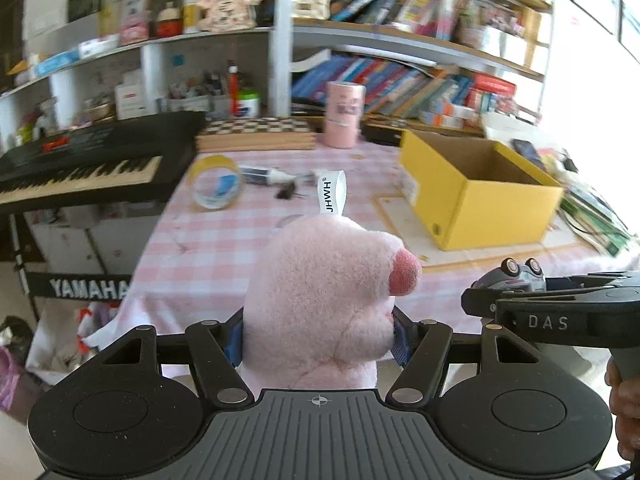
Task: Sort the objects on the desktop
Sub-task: 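Carry the pig and truck in both tools toward the yellow box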
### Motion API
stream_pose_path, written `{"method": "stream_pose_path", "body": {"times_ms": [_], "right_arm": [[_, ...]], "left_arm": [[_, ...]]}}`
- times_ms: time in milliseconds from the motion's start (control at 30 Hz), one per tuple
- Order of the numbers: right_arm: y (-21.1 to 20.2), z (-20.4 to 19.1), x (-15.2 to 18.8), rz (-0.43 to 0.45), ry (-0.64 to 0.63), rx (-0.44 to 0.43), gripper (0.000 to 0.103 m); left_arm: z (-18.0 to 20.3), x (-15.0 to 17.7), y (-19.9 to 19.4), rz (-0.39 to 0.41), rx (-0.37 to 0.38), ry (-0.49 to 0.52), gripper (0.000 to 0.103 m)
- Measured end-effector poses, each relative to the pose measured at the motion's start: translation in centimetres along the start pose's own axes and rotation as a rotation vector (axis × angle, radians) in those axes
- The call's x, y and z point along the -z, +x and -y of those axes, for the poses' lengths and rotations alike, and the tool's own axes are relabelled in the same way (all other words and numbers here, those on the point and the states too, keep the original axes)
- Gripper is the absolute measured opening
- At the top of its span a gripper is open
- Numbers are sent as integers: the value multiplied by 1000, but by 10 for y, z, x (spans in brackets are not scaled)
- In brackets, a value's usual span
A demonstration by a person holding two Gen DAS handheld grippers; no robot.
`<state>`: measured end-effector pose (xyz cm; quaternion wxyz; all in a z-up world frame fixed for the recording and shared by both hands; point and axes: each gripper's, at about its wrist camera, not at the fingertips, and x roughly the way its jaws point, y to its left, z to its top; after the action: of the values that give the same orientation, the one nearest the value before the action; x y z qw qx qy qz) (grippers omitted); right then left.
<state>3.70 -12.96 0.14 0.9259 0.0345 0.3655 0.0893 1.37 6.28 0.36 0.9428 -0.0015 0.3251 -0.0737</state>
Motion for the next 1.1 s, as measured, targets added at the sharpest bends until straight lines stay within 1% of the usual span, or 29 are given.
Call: {"method": "stream_pose_path", "body": {"times_ms": [233, 533, 700, 933, 1100], "right_arm": [[-23, 23, 19, 15, 31, 67, 62], [-47, 60, 36, 6, 123, 155, 62], [-56, 73, 40, 13, 164, 178, 62], [-60, 80, 41, 2, 174, 181, 62], [-59, 93, 41, -5, 188, 191, 62]], "left_arm": [[28, 0, 7, -9, 100, 48, 66], [67, 1, 14, -29, 208, 118, 66], [81, 1, 12, -26, 234, 155, 66], [90, 0, 17, -36, 246, 154, 66], [104, -3, 24, -50, 268, 178, 66]]}}
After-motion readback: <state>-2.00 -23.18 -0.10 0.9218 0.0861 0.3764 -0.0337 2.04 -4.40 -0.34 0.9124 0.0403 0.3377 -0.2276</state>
